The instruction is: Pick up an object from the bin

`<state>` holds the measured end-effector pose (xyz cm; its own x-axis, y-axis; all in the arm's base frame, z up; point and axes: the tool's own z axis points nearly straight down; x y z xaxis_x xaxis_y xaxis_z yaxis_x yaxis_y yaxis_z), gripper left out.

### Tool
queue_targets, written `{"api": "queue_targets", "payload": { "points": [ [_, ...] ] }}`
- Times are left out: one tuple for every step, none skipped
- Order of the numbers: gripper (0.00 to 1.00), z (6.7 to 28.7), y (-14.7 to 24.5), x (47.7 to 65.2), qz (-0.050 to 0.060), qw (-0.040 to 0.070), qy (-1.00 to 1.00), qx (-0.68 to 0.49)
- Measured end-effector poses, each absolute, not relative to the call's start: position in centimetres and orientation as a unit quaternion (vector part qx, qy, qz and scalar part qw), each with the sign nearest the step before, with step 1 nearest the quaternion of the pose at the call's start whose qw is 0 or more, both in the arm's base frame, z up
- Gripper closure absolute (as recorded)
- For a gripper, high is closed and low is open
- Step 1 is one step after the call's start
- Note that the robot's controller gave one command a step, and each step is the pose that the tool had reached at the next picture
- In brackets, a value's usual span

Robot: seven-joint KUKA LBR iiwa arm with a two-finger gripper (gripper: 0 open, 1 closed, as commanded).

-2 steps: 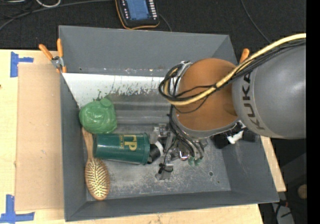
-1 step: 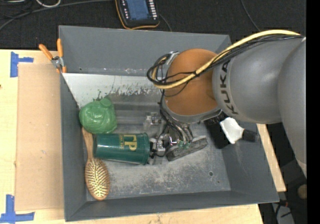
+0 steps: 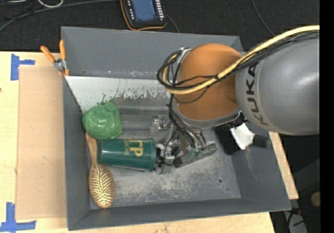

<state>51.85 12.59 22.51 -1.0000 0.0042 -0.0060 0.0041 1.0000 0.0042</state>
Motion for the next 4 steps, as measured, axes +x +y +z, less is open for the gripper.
{"api": "queue_targets", "payload": {
  "points": [
    [0.00, 15.0, 12.3, 53.1, 0.000, -0.003, 0.996, 0.086],
    [0.00, 15.0, 13.9, 52.2, 0.001, 0.000, 0.998, 0.060],
    [0.00, 14.8, 14.2, 52.6, 0.002, 0.004, 0.999, 0.051],
    [0.00, 17.5, 13.5, 52.2, 0.001, 0.002, 1.000, -0.023]
  ]
}}
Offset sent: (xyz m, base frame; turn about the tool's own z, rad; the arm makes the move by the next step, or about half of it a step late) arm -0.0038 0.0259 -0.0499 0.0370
